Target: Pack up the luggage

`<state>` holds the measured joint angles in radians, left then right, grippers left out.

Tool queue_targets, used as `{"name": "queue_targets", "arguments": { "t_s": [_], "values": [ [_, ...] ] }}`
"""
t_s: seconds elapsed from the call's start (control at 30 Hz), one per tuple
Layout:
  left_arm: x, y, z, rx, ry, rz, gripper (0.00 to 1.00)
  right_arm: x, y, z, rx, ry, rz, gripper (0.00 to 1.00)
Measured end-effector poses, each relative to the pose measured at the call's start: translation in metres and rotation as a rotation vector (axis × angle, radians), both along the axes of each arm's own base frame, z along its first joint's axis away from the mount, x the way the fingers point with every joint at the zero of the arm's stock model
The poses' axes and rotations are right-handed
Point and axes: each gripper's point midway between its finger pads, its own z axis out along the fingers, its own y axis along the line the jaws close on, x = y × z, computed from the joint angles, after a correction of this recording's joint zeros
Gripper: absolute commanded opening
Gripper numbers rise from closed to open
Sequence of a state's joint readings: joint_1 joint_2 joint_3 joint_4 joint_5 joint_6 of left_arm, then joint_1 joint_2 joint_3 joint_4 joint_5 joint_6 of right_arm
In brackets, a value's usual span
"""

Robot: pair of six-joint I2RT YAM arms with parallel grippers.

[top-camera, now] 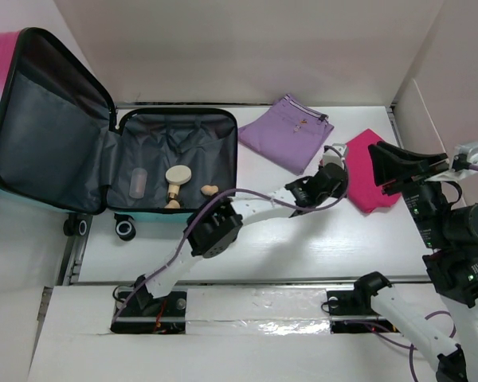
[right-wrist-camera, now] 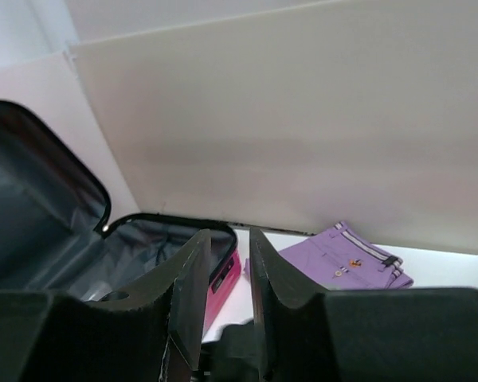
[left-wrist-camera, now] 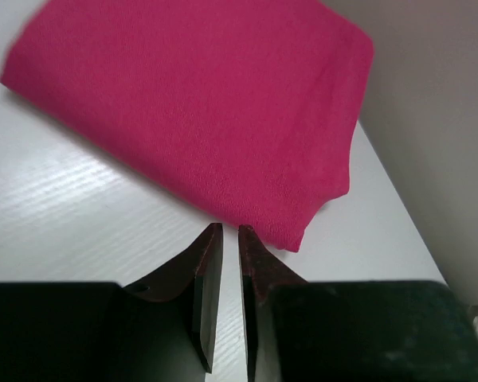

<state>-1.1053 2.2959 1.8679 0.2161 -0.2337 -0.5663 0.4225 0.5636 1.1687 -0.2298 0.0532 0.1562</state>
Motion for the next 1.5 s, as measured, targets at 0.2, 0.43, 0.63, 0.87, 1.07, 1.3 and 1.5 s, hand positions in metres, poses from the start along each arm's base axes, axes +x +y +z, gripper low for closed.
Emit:
{"name": "queue_targets", "arguments": {
  "t_s": [0.2, 0.43, 0.63, 0.87, 1.07, 1.3, 1.5],
  "values": [
    [0.003, -0.020, -0.063, 0.064, 0.109, 0.021, 0.61, 0.002, 0.010, -0.026, -0.055, 0.057, 0.044, 0.34],
    [0.005, -0.030, -0.083, 0.065, 0.185, 0.024, 0.64, -0.012, 0.010, -0.032, -0.072, 0.042, 0.071, 0.35],
    [0.004, -0.038, -0.087, 0.032, 0.227, 0.015, 0.58, -0.018, 0.017, -0.034, -0.090, 0.028, 0.123, 0.35],
    [0.006, -0.052, -0.099, -0.014, 0.259, -0.006, 0.50, -0.017, 0.028, -0.051, -0.113, 0.048, 0.174, 0.36],
    [0.009, -0.054, -0.099, -0.037, 0.273, -0.013, 0.19, -0.029, 0.028, -0.045, -0.110, 0.013, 0.200, 0.36],
    [0.014, -0.049, -0.114, -0.070, 0.279, -0.032, 0.00, -0.034, 0.027, -0.042, -0.105, -0.009, 0.204, 0.36],
    [-0.012, -0.001, -0.115, -0.011, 0.236, -0.049, 0.00, -0.026, 0.029, -0.052, -0.108, 0.011, 0.196, 0.36]
  ]
}}
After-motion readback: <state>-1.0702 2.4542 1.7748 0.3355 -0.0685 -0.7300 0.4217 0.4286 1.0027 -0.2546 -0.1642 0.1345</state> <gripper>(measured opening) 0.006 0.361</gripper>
